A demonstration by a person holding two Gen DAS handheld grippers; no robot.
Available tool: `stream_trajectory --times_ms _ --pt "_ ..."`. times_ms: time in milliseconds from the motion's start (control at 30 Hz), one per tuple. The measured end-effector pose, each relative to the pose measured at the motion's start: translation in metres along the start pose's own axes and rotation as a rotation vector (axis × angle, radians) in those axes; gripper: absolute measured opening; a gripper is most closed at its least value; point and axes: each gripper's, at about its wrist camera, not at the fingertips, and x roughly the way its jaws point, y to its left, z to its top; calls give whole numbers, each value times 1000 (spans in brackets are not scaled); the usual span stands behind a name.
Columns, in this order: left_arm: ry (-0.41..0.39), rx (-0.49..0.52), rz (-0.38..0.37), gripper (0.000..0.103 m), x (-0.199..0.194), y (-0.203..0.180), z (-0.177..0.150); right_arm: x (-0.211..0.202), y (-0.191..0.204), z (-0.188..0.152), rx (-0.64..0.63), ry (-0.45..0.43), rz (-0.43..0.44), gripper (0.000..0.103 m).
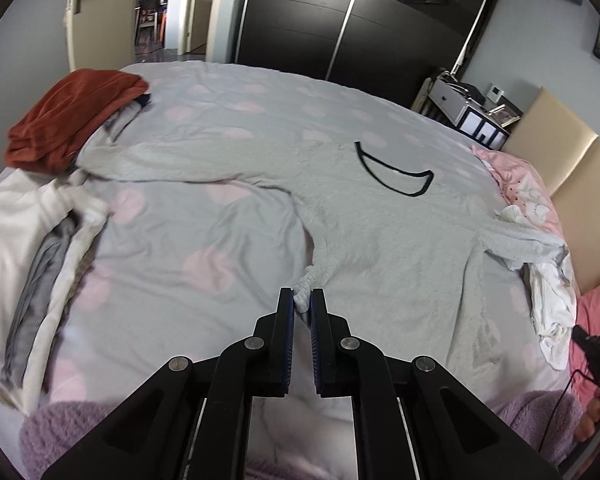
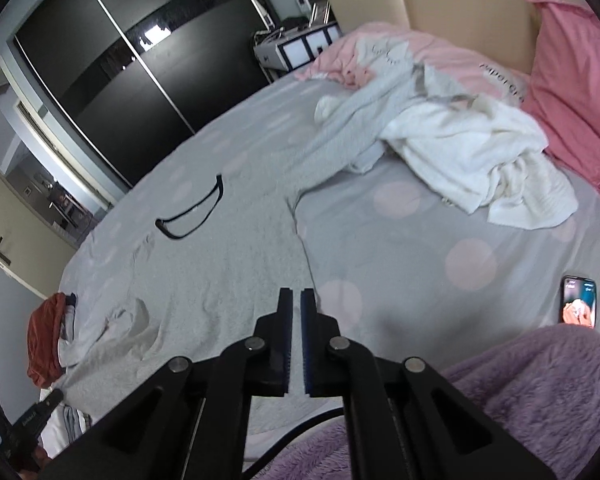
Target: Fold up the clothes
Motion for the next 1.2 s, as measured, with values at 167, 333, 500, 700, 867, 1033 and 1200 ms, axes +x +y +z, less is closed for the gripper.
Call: stream_trajectory --times_ms 167,333,500,700,867,1033,1200 --pt "39 19 49 8 -3 8 -14 -23 -17 3 29 -20 6 3" --pt "58 36 82 8 3 11 -22 -7 -35 7 35 46 0 4" --pt "65 43 95 8 12 13 -23 47 -22 6 -94 240 59 7" --pt "58 36 86 8 20 17 -22 113 15 -10 -445 469 -49 22" --pt "66 5 58 8 25 25 -20 167 24 -29 -677 673 -217 29" --pt "79 -3 47 8 33 28 -18 201 20 -41 -679 804 -203 34" --pt "97 -9 31 8 38 30 -17 214 13 -53 -603 856 -150 32"
